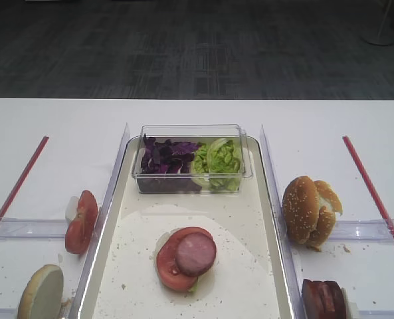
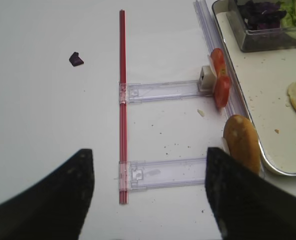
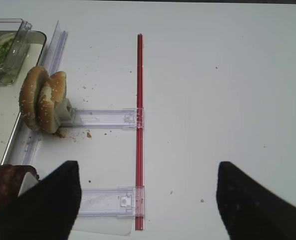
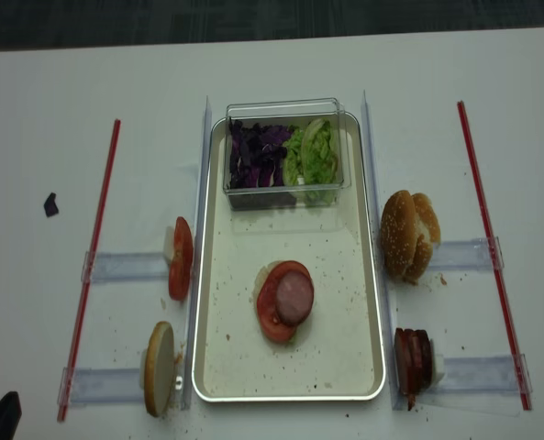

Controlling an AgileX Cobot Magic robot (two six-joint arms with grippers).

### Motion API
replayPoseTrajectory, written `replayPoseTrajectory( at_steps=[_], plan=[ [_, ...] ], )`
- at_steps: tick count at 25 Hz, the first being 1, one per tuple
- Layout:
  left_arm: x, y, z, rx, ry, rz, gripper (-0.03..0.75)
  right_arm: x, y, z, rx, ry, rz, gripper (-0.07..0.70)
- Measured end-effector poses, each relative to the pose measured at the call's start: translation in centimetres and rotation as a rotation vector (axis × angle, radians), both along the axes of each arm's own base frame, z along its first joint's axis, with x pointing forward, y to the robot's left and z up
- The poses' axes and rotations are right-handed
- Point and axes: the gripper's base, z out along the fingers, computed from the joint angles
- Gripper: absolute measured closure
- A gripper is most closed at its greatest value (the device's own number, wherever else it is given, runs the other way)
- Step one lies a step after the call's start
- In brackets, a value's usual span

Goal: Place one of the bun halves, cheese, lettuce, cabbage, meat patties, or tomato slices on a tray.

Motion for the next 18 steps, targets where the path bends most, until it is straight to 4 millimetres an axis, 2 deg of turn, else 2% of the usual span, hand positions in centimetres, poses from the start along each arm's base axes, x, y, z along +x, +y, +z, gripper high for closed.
replayPoseTrajectory(
  at_steps=[18],
  plan=[
    [0.0,0.0,0.0,0.0,0.0,0.0,0.277,0.0,0.0,0.0,0.004,0.0,-0.002,0.052]
  ],
)
